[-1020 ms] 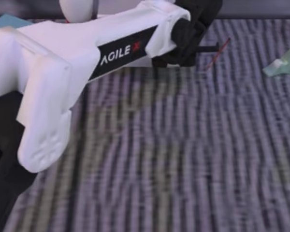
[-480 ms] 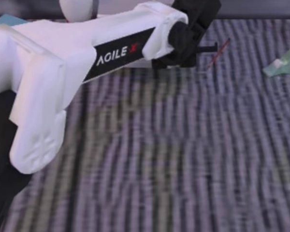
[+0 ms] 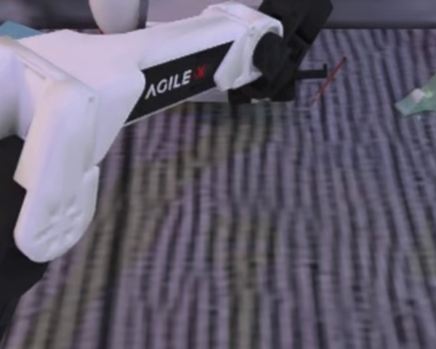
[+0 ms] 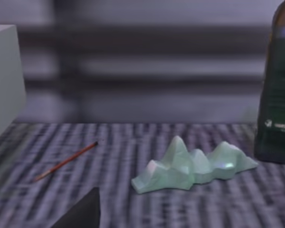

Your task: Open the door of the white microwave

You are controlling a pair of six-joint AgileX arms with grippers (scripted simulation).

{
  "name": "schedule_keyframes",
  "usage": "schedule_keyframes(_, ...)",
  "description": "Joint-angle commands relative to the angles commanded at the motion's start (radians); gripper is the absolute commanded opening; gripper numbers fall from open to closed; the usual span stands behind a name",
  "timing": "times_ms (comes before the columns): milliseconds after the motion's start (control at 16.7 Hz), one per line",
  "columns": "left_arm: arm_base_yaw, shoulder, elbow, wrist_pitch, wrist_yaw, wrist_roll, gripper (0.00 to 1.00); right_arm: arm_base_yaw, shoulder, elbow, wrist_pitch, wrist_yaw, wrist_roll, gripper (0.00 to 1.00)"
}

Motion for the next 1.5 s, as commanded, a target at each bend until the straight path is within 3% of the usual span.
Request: schedule_keyframes(1500,0.003,-0.058,-0.103,0.067,0.033,0.054,0.0,0.0,0.0,0.0,0.0,0.0,0.0,1.0)
